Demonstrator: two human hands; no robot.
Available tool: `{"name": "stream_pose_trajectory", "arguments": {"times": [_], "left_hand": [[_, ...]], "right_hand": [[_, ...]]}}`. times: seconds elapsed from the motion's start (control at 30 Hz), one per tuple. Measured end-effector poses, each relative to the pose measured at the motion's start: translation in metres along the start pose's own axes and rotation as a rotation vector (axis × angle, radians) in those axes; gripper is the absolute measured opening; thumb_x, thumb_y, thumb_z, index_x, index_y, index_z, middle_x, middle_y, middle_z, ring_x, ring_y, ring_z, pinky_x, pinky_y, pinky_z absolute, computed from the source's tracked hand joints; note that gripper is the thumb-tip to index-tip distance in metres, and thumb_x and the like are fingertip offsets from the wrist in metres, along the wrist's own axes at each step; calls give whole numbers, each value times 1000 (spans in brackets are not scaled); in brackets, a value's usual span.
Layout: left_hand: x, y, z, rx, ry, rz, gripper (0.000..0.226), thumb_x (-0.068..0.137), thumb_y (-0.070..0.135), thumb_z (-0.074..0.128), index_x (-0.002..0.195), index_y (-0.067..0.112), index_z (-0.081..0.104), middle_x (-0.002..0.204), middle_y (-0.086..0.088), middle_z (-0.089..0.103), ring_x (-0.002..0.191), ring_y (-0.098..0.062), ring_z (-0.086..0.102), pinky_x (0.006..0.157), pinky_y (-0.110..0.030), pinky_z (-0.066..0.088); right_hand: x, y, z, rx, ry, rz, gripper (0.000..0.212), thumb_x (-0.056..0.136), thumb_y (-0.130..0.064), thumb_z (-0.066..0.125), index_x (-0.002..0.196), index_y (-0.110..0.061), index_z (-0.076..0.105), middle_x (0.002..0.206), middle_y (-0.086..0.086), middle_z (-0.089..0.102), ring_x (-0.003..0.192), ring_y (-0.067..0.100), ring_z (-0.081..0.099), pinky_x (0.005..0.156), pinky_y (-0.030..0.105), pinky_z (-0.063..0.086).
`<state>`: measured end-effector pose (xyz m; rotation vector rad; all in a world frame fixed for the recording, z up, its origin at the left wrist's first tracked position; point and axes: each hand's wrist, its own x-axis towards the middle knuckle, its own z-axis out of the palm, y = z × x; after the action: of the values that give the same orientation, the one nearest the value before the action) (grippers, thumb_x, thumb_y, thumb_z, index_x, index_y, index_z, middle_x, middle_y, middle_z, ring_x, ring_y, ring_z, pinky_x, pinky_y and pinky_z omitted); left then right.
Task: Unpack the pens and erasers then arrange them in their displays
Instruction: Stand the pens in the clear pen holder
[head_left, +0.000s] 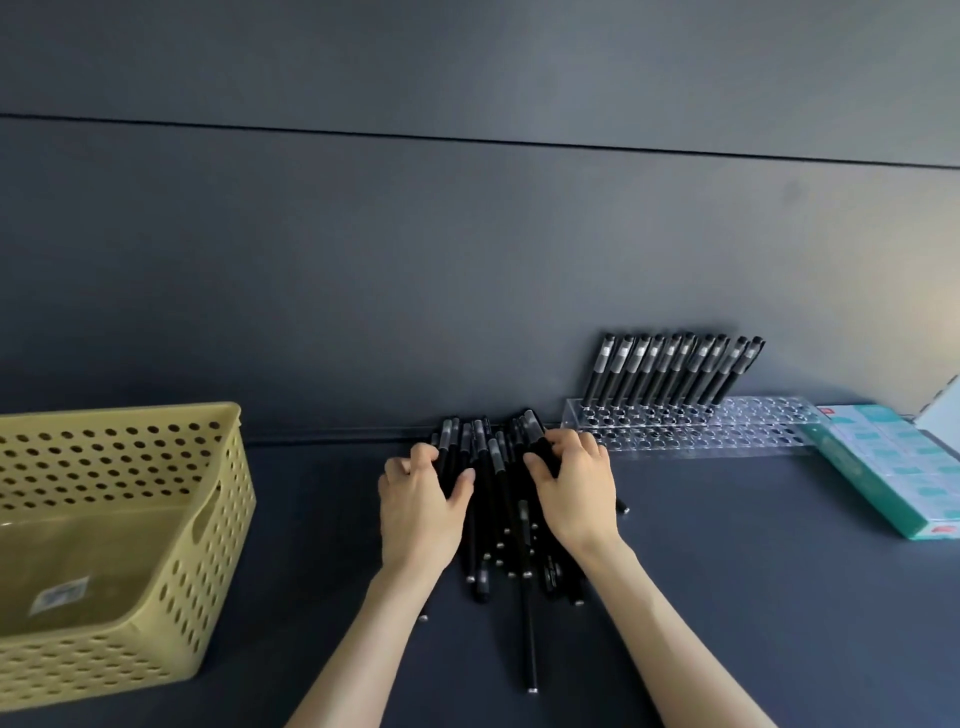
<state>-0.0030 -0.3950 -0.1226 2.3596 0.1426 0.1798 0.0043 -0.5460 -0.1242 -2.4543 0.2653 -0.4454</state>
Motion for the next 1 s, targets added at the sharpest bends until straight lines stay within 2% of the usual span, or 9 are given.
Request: {"name": "stream_pose_trajectory", "arguments": {"times": [0.17, 0.3, 0.37, 0.53, 0.67, 0.73, 0.77, 0.87, 1.0], "left_hand": [[6, -2, -2, -36, -30, -28, 52, 91, 40, 58, 131, 10, 45, 125, -11, 49, 116, -28, 49, 92, -34, 39], [10, -4, -5, -14, -15, -25, 44, 92, 38, 57, 124, 7, 51, 120, -10, 52, 100, -27, 57, 76, -29, 41], [11, -5, -5, -11, -9, -25, 42, 92, 36, 57, 122, 7, 53, 118, -10, 54, 99, -28, 58, 75, -28, 40], [12, -6, -7, -24, -32, -1, 40, 94, 29, 55, 125, 4, 52, 103, -15, 66, 97, -32, 62, 83, -40, 49], [12, -6, -8, -66, -53, 26, 29, 97, 25, 48, 112, 1, 53, 78, -17, 61, 75, -35, 58, 69, -39, 46], [12, -6, -8, -119, -68, 27, 26, 99, 25, 43, 105, 1, 50, 76, -19, 59, 71, -37, 57, 60, -36, 42], [12, -5, -8, -169, -69, 21, 24, 100, 25, 40, 102, 3, 47, 75, -17, 59, 67, -35, 57, 55, -33, 40], [8, 0, -11, -301, -39, 33, 23, 102, 28, 33, 85, 12, 39, 65, -3, 51, 47, -12, 45, 43, -24, 37], [-5, 24, -13, -517, -91, 89, 22, 103, 28, 32, 84, 16, 36, 60, 4, 46, 44, -10, 46, 48, -24, 44]], "right_hand": [[0, -2, 2, 62, 45, 10, 22, 90, -22, 60, 109, -11, 61, 89, -2, 52, 92, 22, 51, 86, 33, 40], [1, 0, 3, 81, 71, 18, 17, 89, -23, 62, 100, -11, 63, 76, -6, 49, 81, 19, 49, 76, 30, 38], [1, 0, 3, 100, 83, 18, 15, 89, -23, 62, 97, -10, 64, 69, -9, 47, 78, 19, 49, 74, 29, 36], [1, 0, 3, 136, 91, 27, 14, 90, -24, 60, 94, -11, 65, 73, -4, 53, 81, 21, 53, 73, 29, 37], [0, 0, 1, 161, 101, 26, 18, 91, -24, 58, 95, -10, 67, 79, 1, 60, 83, 21, 55, 73, 29, 38], [-2, -1, -2, 182, 109, 22, 19, 92, -24, 57, 94, -9, 68, 80, 2, 62, 83, 21, 56, 73, 29, 40], [-3, -1, -3, 198, 113, 16, 18, 92, -24, 57, 92, -9, 68, 80, 3, 63, 82, 21, 56, 73, 30, 41], [-2, -2, -12, 307, 114, 14, 17, 91, -24, 58, 87, -11, 70, 79, 6, 64, 77, 19, 56, 73, 31, 45], [1, 2, -34, 599, -14, 36, 16, 93, -22, 57, 93, -11, 70, 65, -8, 62, 56, 2, 49, 61, 17, 41]]}}
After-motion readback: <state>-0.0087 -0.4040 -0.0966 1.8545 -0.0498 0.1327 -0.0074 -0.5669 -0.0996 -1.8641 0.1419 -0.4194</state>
